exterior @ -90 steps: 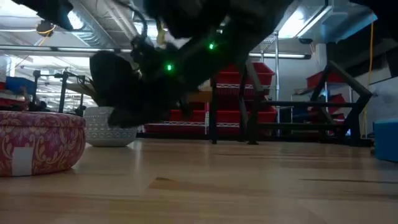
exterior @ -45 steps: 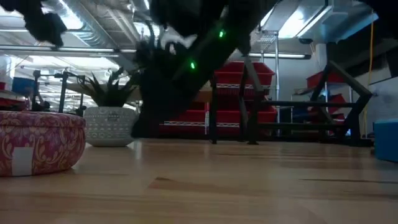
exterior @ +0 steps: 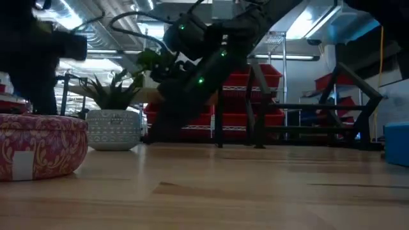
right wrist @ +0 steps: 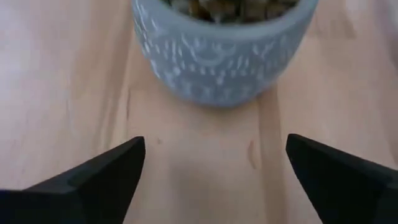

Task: Stock shelves
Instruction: Put the gray plotted plant under the shelf

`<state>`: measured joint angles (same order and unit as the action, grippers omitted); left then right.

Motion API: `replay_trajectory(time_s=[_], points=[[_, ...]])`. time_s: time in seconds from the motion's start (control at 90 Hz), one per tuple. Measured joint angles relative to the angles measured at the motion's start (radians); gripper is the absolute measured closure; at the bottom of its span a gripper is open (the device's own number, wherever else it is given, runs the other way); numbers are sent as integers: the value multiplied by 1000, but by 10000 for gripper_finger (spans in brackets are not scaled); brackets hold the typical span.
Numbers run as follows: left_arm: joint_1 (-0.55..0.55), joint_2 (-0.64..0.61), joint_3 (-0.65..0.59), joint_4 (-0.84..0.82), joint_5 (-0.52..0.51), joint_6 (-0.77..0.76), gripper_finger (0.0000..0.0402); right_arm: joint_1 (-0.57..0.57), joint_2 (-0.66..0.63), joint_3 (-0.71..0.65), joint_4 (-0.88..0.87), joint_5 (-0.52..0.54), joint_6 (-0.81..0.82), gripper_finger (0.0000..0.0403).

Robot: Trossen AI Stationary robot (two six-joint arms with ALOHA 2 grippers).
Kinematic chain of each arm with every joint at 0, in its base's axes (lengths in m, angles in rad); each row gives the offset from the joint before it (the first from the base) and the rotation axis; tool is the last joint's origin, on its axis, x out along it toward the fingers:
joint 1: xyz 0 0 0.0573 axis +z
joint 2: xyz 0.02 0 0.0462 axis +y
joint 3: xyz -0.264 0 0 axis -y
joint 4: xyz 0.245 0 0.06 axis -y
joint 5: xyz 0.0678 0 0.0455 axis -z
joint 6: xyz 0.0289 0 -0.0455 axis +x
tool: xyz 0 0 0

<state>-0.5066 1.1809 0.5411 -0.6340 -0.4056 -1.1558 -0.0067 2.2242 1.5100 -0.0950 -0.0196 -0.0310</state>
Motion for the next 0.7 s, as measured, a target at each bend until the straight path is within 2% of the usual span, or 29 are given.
replay_trajectory(time_s=[0.144,0.311,0.467,0.7], points=[[-24,100,-79,171,-108,-93,166,0,16,-7,25,-26,-1,39],[-46,174,-105,299,-246,-101,166,8,63,-7,147,-76,-17,40],[-50,196,-105,308,-351,-124,166,21,102,-6,244,45,11,40],[-49,204,-105,267,-381,-154,166,9,122,-7,382,76,48,40]])
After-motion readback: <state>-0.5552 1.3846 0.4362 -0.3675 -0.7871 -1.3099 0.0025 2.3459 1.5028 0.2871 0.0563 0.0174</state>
